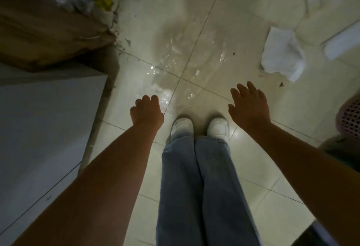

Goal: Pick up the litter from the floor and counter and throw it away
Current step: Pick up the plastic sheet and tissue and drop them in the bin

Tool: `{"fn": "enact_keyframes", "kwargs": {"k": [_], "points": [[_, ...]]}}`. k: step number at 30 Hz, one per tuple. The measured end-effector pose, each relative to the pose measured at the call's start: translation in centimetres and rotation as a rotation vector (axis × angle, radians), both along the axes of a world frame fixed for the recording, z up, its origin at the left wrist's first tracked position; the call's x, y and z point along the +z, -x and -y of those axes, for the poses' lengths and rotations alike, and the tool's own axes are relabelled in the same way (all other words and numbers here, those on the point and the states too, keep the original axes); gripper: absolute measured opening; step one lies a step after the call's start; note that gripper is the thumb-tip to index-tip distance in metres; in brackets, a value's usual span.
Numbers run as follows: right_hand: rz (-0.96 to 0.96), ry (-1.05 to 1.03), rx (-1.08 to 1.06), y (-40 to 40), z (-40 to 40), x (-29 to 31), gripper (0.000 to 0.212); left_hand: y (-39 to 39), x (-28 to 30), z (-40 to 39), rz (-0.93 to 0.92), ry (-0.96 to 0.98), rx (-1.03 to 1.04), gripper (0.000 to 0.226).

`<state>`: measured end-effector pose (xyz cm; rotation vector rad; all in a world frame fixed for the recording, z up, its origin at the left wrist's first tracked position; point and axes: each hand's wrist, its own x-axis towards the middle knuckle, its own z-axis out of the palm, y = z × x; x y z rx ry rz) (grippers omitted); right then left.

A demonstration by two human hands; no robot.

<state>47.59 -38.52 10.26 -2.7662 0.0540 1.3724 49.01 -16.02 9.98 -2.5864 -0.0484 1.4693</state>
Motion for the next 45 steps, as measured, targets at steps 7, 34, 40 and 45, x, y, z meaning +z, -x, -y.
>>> {"fn": "enact_keyframes", "kwargs": {"k": [7,34,40,45], "points": [[0.034,-0.009,0.223,-0.5,-2.8,-11.7,0.063,1.9,-10.0,-1.0,-0.024,0.07,0.076,0.054],[-0.301,-1.09,-1.694,-2.3,3.5,-8.8,0.034,-5.3,-10.6,10.8,0.064,0.562,-0.125,0.103],[-0.168,-1.033,-1.901,-0.8,9.3,-7.2,0.037,-5.6,-11.3,14.5,0.124,0.639,-0.3,0.021],[0.202,-0.597,-1.492,0.1,11.4,-7.8,0.028,-6.5,-10.3,17.2,-0.095,0.819,0.511,0.05]]}}
